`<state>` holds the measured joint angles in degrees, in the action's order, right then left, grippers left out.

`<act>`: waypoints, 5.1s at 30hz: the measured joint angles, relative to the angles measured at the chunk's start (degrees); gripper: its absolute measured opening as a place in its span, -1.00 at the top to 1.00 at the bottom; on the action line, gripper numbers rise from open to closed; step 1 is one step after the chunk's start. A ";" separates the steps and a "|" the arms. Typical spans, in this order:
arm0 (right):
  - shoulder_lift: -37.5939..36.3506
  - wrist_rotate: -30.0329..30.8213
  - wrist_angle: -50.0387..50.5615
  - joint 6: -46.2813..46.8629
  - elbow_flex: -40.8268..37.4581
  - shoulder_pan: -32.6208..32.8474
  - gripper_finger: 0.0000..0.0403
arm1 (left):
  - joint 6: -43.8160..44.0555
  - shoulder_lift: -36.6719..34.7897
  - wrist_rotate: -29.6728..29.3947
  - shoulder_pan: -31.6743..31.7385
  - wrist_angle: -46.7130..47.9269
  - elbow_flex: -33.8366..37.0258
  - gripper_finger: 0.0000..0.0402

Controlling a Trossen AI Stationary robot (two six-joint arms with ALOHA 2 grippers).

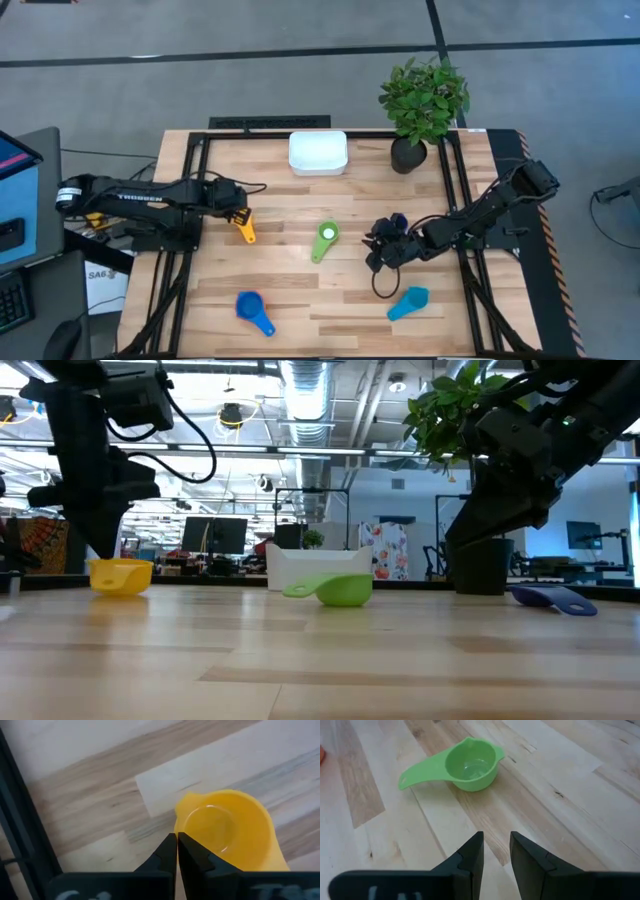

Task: Nest measuring cups in basket
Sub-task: Stack the yellow measuring cup into the dark blue measuring cup, then stack the green measuring cup into the yellow measuring cup

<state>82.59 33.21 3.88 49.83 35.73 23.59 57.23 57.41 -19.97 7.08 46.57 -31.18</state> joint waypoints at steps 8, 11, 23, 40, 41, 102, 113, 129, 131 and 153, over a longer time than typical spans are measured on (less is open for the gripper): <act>0.00 -0.08 -0.02 0.72 0.00 0.02 0.41 | -2.49 1.03 -3.58 0.08 -0.56 0.00 0.75; 0.00 -0.11 -0.02 0.74 0.00 0.02 0.41 | -3.15 3.21 -4.15 0.08 -1.86 0.00 0.59; 0.00 -0.59 -0.04 0.85 0.00 0.02 0.41 | -9.89 11.59 -4.18 5.93 -6.64 0.02 0.53; 0.00 -1.00 0.00 1.35 0.00 0.78 0.41 | 7.14 -1.53 1.79 -9.73 -3.30 -1.89 0.99; 0.00 -0.96 0.00 1.35 0.00 0.76 0.41 | 10.02 -2.53 1.78 -12.20 -3.49 -1.95 0.99; 0.00 -3.28 0.39 -4.83 -0.01 -2.23 0.41 | 66.82 40.81 4.82 -59.79 12.26 -41.53 0.45; 0.00 -3.43 0.39 -4.86 -0.01 -2.18 0.41 | 35.55 40.11 4.26 -61.06 7.79 -47.71 0.39; 0.00 -3.72 0.35 -4.79 -0.01 0.55 0.41 | 16.57 51.70 7.84 -60.35 -12.52 -44.98 0.98; 0.00 -3.72 0.37 -4.79 0.00 0.55 0.41 | 15.19 52.51 9.89 -59.23 -13.62 -44.98 0.99; -0.61 -4.74 1.38 -2.69 0.00 1.90 0.41 | -0.74 51.65 8.37 -55.32 -2.42 -56.13 1.00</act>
<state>81.98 28.47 5.25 47.14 35.73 25.49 56.49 109.06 -11.60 -48.24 44.15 -87.30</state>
